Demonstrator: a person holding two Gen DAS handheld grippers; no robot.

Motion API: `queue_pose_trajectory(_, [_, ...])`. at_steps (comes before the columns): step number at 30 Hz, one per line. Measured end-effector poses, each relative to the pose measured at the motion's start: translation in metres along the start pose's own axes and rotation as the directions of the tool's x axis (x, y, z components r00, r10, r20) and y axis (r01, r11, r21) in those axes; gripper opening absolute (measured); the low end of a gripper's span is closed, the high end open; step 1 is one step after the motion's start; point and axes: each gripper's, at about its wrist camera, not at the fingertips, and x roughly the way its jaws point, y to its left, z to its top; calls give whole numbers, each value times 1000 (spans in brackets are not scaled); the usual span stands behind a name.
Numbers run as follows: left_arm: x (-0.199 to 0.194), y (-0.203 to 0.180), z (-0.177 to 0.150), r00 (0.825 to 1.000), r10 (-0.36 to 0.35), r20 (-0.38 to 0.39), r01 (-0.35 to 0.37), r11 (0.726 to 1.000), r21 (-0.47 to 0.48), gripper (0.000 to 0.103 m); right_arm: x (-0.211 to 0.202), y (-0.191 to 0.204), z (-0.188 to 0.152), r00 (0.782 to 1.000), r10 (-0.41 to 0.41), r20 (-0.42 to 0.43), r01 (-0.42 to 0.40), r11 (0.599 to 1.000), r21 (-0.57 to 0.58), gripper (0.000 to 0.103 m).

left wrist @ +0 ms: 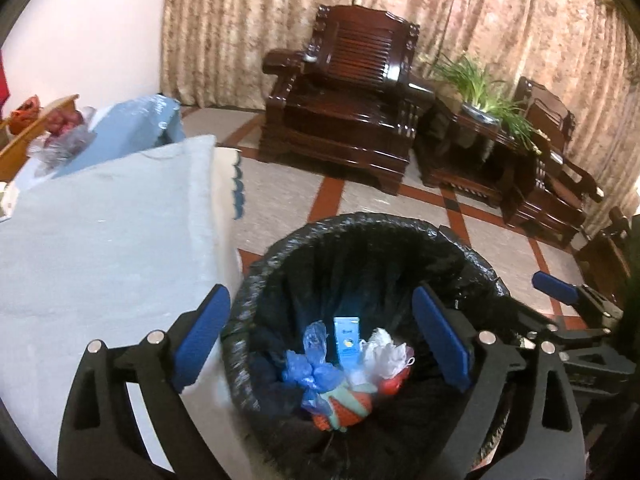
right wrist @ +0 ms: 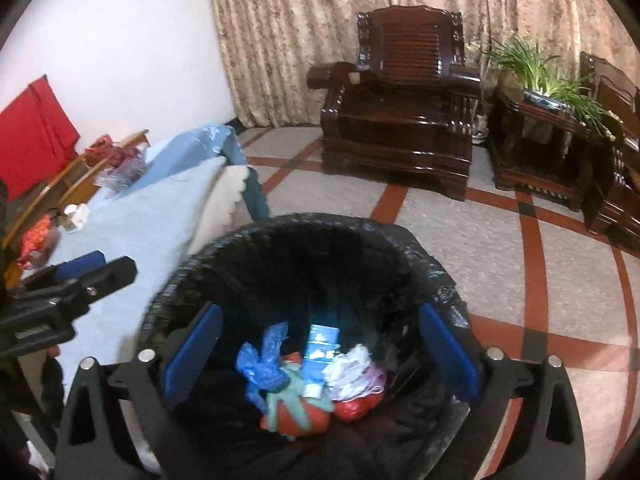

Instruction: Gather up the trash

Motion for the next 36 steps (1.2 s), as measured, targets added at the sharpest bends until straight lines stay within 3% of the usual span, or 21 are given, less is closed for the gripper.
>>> queue_pose_trajectory(16, [-104, 2, -23, 991, 106, 85, -103, 994, -37, 94, -75, 49, 5, 998, 12, 61, -7, 997, -73, 97])
queue_pose_trajectory(36, [-107, 1, -33, 988, 144, 58, -142, 989, -42, 94, -70, 55, 0, 999, 4, 32, -1, 997, -83, 97])
